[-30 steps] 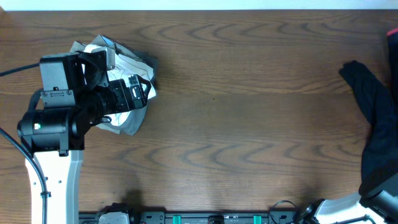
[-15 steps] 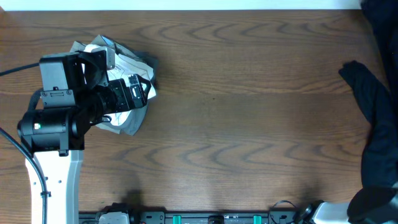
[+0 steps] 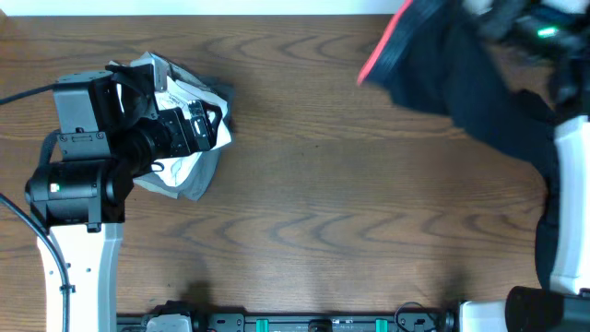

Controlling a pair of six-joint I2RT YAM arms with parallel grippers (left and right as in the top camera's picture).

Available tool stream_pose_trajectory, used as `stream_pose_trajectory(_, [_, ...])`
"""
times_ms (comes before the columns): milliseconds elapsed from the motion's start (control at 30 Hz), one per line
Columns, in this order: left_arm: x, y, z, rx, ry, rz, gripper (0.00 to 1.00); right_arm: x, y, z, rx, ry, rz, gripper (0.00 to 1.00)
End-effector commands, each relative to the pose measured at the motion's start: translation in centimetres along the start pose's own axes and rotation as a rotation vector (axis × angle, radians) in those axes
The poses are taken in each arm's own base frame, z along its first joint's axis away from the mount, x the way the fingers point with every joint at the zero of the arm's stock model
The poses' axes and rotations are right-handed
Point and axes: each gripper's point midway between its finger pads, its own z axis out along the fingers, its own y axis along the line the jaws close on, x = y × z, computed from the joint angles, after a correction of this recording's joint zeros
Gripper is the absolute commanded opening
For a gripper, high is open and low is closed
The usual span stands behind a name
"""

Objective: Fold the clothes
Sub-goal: 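Drag the leggings leftward and lay them flat across the table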

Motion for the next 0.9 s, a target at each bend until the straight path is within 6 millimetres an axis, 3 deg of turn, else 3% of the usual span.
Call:
stream_pose_trajectory(0, [-1.0, -0.7, -1.0, 0.02, -0.046, 0.011, 0.98, 3.8, 1.8, 3.7, 0.025, 0.102, -0.121, 0.01])
stream_pose_trajectory(167, [-1.5, -0.8, -1.1, 0.022, -0.068, 0.021, 0.98, 11.9, 4.1, 8.5, 0.031, 0.323, -0.143, 0.08])
stream_pose_trajectory(267, [-1.5, -0.4, -1.1, -0.001, -0.069, 0.018, 0.98, 14.0, 4.2, 9.6, 0.081, 0.369, -0.172, 0.13])
stream_pose_trajectory(433, [-1.3, -0.2, -1.1, -0.011, -0.062, 0.018, 0.98, 12.6, 0.6, 8.7, 0.258, 0.322, -0.172, 0.21])
stream_pose_trajectory(600, [-0.6, 0.1, -0.6, -0.018, -0.024, 0.012, 0.98, 10.0, -4.2, 5.8, 0.41, 0.268, -0.116, 0.36])
stream_pose_trajectory(733, [0.6, 0.8, 0.4, -0.032, 0.045, -0.018, 0.98, 8.1, -9.8, 1.7, 0.619, 0.227, -0.052, 0.48])
stream_pose_trajectory(867, [1.7, 1.1, 1.4, -0.038, 0.111, -0.03, 0.98, 8.3, -16.6, -3.2, 0.858, 0.247, 0.074, 0.5])
